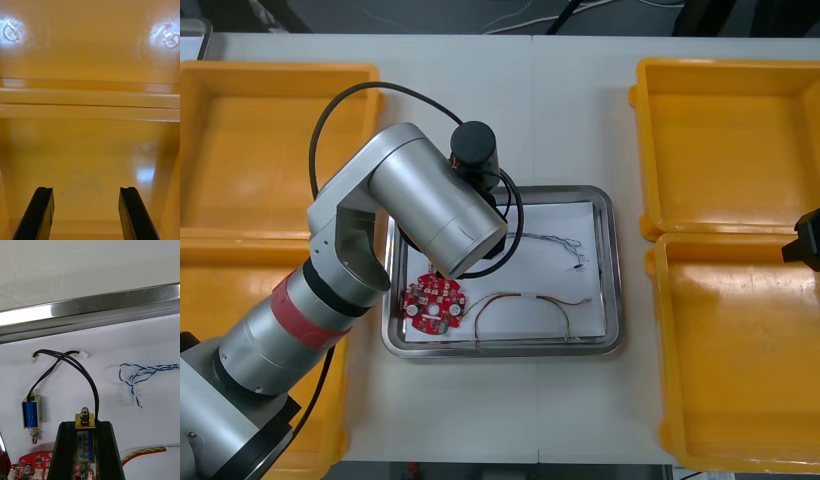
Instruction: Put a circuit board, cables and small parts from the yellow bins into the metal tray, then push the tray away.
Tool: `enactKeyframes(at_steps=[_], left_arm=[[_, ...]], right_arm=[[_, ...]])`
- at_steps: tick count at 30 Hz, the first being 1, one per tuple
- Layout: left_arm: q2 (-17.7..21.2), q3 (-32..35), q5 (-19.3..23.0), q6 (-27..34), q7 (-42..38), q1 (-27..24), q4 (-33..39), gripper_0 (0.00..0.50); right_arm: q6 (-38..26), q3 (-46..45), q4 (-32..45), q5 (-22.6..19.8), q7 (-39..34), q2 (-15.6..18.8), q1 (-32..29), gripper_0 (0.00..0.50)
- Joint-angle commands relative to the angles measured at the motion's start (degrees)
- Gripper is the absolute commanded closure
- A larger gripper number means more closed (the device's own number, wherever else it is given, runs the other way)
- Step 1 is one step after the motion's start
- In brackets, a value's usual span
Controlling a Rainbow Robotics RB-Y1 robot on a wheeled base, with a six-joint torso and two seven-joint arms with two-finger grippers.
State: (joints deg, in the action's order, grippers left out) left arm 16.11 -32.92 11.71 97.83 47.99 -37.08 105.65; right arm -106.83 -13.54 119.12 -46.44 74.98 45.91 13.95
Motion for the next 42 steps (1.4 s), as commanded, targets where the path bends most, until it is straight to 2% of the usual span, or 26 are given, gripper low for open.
enactKeyframes(at_steps=[1, 14, 24, 42], left_arm=[[1.12, -1.45, 0.51, -1.59, -5.37, 0.69, 0.87, 0.500], [2.26, -1.36, -1.60, -3.96, -4.22, 0.78, -2.91, 0.500], [3.93, -1.27, -0.37, -3.96, -4.05, 0.86, -2.82, 0.500], [4.02, -2.24, 2.62, -5.28, -3.87, 0.78, -2.91, 0.500]], right_arm=[[0.40, -1.58, 0.32, 0.39, 0.87, -0.64, 1.35, 0.000], [0.40, -1.58, 0.32, 0.39, 0.87, -0.64, 1.35, 0.000], [0.40, -1.58, 0.32, 0.39, 0.87, -0.64, 1.35, 0.000], [0.40, -1.58, 0.32, 0.39, 0.87, -0.64, 1.35, 0.000]])
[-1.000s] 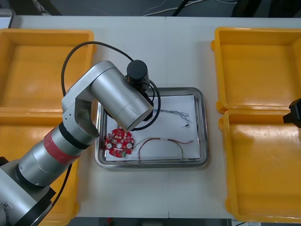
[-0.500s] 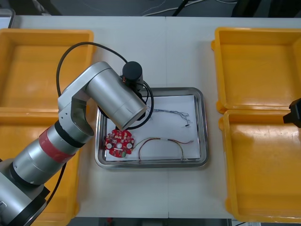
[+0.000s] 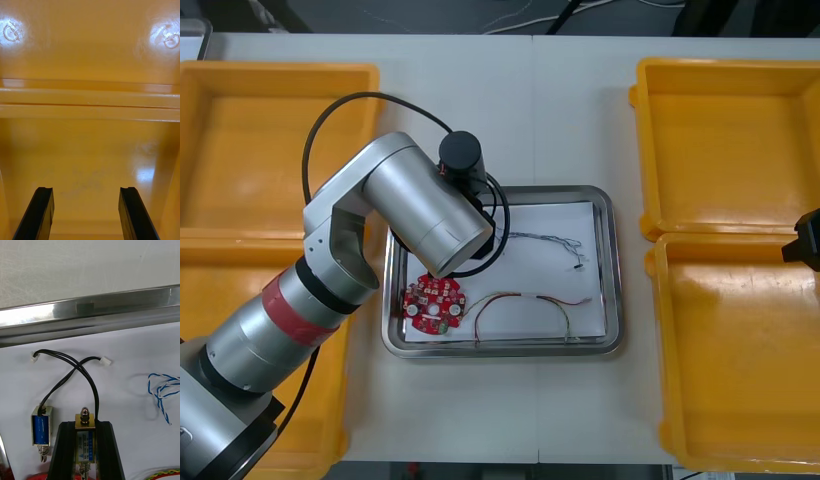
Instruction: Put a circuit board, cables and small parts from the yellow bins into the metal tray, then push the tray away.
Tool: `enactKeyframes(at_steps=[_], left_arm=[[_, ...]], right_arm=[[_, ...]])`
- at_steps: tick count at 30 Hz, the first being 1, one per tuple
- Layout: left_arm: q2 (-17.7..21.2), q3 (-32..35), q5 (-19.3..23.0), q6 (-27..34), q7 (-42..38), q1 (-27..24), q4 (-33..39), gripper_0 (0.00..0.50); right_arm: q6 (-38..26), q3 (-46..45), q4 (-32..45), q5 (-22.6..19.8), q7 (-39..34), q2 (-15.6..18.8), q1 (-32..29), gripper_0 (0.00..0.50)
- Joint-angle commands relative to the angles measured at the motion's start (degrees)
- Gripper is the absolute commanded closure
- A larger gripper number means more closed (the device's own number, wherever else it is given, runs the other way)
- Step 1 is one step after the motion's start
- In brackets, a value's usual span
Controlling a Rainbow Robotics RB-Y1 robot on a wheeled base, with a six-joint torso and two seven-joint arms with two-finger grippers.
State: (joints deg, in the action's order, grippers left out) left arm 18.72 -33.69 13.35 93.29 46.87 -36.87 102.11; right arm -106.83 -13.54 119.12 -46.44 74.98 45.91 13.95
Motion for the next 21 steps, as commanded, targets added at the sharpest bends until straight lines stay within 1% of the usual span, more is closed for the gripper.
enactKeyframes(at_steps=[1, 13, 21], left_arm=[[1.41, -1.56, 1.06, -0.74, -2.75, 0.57, 0.63, 0.500], [1.41, -1.82, 1.32, -1.44, -2.49, 0.66, -0.25, 0.500], [1.41, -2.35, 0.27, -3.90, -2.05, 0.66, -2.45, 0.500]], right_arm=[[0.40, -1.58, 0.32, 0.38, 0.87, -0.64, 1.34, 0.000], [0.40, -1.58, 0.32, 0.38, 0.87, -0.64, 1.34, 0.000], [0.40, -1.58, 0.32, 0.38, 0.87, -0.64, 1.34, 0.000]])
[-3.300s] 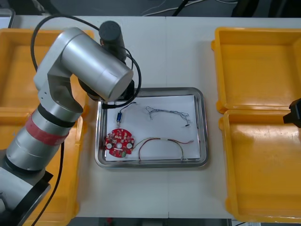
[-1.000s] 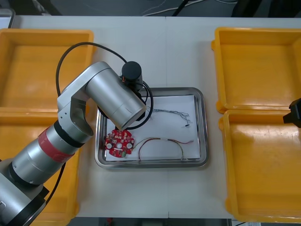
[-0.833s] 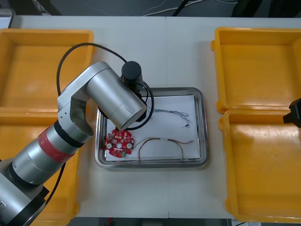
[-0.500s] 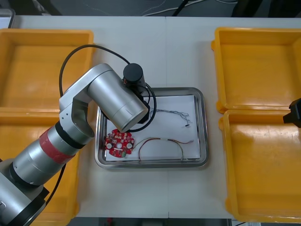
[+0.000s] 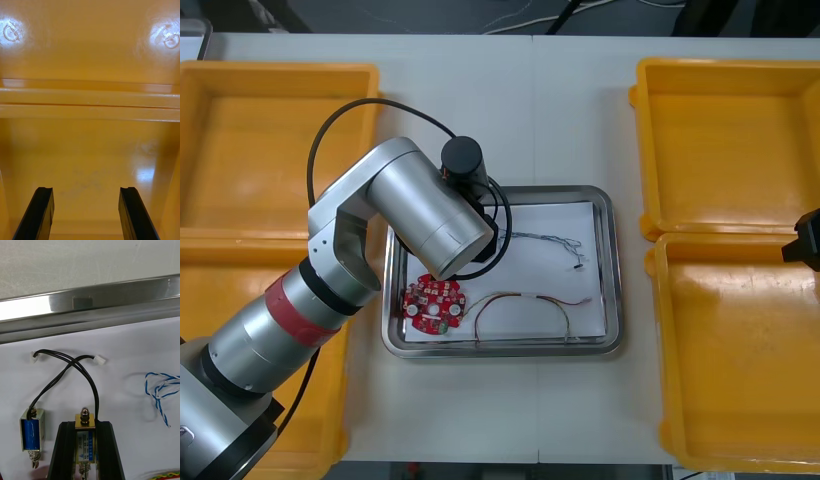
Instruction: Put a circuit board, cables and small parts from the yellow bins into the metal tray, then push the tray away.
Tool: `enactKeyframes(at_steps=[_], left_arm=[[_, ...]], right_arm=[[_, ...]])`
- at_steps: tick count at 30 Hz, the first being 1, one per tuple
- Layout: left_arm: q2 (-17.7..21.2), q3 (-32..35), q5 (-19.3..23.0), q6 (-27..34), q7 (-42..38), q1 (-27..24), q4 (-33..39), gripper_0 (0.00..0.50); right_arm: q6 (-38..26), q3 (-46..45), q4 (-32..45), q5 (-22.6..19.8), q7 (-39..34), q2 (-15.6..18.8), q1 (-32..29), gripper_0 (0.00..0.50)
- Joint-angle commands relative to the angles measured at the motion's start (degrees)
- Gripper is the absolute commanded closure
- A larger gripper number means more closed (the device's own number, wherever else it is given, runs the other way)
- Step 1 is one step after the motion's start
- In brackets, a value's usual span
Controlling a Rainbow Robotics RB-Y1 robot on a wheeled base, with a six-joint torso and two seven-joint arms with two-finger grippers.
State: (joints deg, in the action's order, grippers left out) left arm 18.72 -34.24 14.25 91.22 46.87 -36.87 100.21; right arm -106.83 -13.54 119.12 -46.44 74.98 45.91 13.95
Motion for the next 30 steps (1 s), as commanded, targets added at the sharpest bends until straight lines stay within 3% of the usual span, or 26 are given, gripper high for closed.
enactKeyframes(at_steps=[1, 18, 19, 21, 30], left_arm=[[1.40, -1.80, -0.62, -1.84, -2.05, 0.66, -0.71, 0.500], [1.49, -1.88, -0.62, -1.66, -1.96, 0.83, -0.80, 0.500], [1.49, -1.88, -0.62, -1.66, -1.96, 0.83, -0.80, 0.490], [1.49, -1.88, -0.62, -1.66, -1.96, 0.83, -0.80, 0.410], [1.67, -1.88, -0.71, -1.66, -2.05, 0.83, -0.80, 0.239]], right_arm=[[0.40, -1.58, 0.32, 0.38, 0.87, -0.64, 1.34, 0.000], [0.40, -1.58, 0.32, 0.38, 0.87, -0.64, 1.34, 0.000], [0.40, -1.58, 0.32, 0.38, 0.87, -0.64, 1.34, 0.000], [0.40, -1.58, 0.32, 0.38, 0.87, -0.64, 1.34, 0.000], [0.40, -1.58, 0.32, 0.38, 0.87, -0.64, 1.34, 0.000]])
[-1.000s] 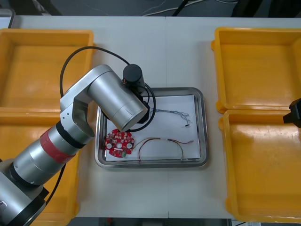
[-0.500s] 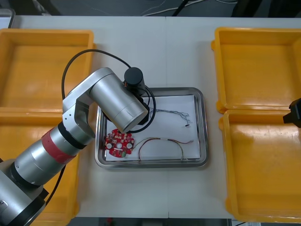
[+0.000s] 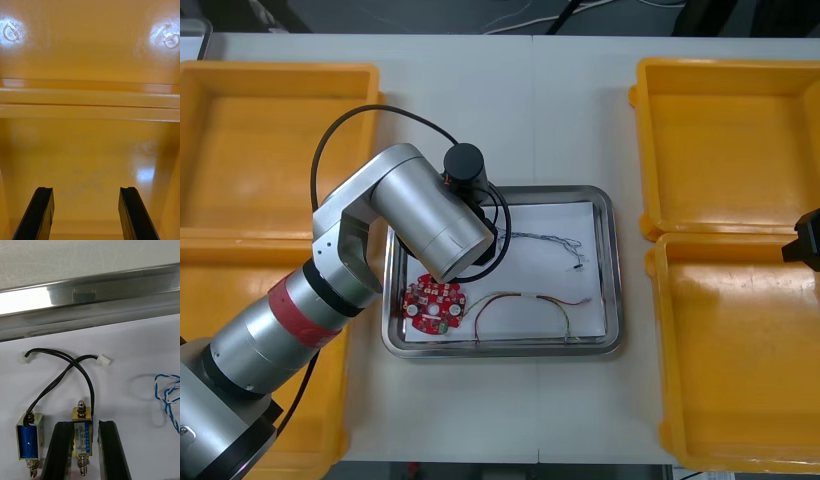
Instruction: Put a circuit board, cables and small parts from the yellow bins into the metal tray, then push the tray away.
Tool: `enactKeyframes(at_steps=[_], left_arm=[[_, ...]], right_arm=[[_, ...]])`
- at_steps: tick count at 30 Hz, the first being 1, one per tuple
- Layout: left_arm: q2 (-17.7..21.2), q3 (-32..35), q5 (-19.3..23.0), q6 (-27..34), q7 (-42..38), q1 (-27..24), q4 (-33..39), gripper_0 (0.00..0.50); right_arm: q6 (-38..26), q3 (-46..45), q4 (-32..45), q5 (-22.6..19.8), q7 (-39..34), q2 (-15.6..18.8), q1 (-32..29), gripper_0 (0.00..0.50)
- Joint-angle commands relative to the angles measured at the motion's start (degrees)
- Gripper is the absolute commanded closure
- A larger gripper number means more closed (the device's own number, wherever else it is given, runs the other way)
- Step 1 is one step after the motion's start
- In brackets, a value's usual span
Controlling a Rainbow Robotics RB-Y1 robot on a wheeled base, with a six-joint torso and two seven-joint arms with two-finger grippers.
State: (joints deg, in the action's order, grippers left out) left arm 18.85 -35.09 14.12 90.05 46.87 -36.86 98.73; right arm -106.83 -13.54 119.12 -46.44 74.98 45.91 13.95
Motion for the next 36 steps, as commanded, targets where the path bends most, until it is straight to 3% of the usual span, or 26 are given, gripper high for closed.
enactKeyframes(at_steps=[1, 13, 25, 36], left_arm=[[1.54, -1.03, -0.59, -0.48, -1.96, 0.82, 0.67, 0.220], [2.42, 0.81, 1.35, 0.22, -1.87, 0.73, 2.52, 0.003], [4.53, 7.75, 9.87, 9.01, -1.26, -0.23, 12.01, 0.000], [6.46, 14.26, 15.06, 17.09, -0.82, -3.57, 17.64, 0.000]], right_arm=[[0.40, -1.58, 0.32, 0.38, 0.87, -0.64, 1.34, 0.000], [0.40, -1.58, 0.32, 0.38, 0.87, -0.64, 1.34, 0.000], [0.40, -1.58, 0.32, 0.38, 0.87, -0.64, 1.34, 0.000], [0.40, -1.58, 0.32, 0.38, 0.87, -0.64, 1.34, 0.000]])
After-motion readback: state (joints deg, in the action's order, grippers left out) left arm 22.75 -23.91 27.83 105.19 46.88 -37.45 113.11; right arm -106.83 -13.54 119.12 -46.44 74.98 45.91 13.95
